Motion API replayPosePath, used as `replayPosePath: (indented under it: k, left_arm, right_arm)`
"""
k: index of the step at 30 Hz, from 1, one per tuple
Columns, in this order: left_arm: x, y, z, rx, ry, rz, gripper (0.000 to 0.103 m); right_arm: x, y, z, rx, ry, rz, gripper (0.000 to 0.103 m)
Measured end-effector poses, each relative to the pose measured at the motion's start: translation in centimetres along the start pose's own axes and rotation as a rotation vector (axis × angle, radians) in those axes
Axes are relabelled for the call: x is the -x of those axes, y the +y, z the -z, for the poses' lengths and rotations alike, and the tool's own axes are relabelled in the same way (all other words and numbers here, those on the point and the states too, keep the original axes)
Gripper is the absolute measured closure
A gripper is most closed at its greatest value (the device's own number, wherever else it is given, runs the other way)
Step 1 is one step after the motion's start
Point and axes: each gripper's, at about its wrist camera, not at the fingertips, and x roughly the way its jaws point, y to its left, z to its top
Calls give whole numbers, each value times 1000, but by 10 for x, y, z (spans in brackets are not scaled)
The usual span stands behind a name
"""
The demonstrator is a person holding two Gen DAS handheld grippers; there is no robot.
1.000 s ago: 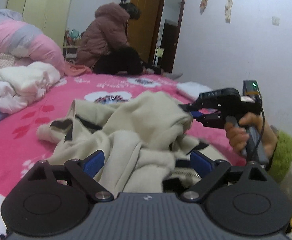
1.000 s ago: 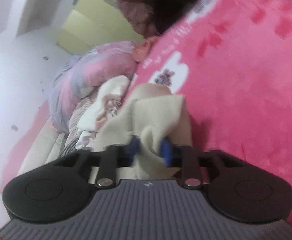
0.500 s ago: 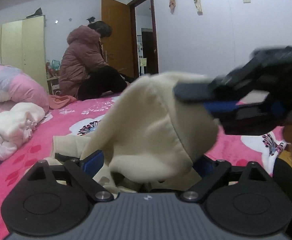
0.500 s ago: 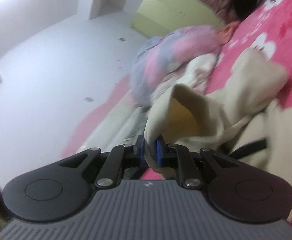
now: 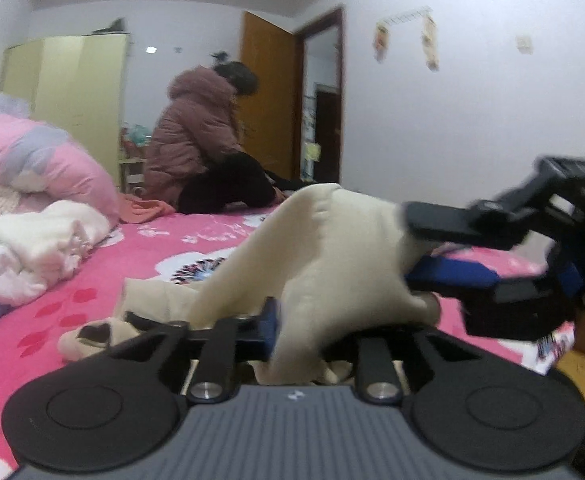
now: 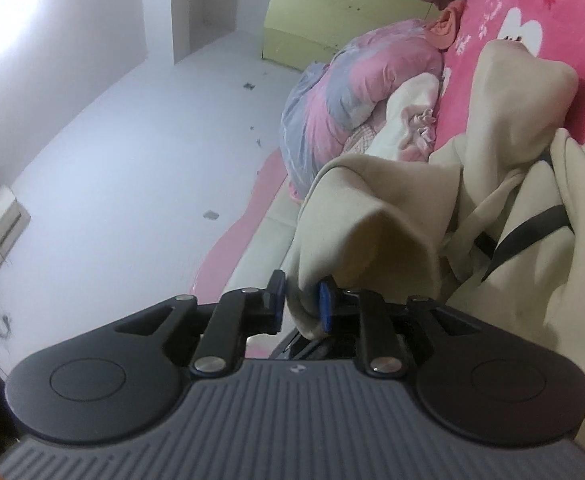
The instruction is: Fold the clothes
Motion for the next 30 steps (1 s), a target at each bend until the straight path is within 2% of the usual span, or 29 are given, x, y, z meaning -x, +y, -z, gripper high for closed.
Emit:
replayPosePath:
  k: [3,4,8,15,22,24,27,28,29,30]
  left_arm:
    - [7,22,-2,61,-24,-67,90]
    - [10,31,-3,66,-31,-101,90]
    - [24,65,-3,72,-56,-241,91]
    - [57,145,-21,1,-95,-580,92]
    - [89,222,-49,-57,-135,-899,92]
    - [79,244,-40,-31,5,-931,90]
    - [56,268,-13,59,272,-946,77]
    - [53,276,-2,142,340,-934,64]
    - [55,284,7,241,366,-912,51]
    - [60,291,14,341,377,-889,47]
  right_arm:
    - [9,-5,-2,-21,-46,-1,60]
    - [12,-6,-2,-27,-61,8,58]
    - [23,-16,-3,-59,-99,59,57]
    - [24,-37,-5,-111,-119,142,56]
    - [13,-44,-4,-121,-110,181,56]
    - [9,-46,-4,-126,-104,192,56]
    - [3,-52,-3,-143,-92,212,56]
    - [2,-53,-3,-145,-88,223,56]
    - [1,-54,-3,-143,-84,235,56]
    - [0,-52,-3,-132,-80,248,56]
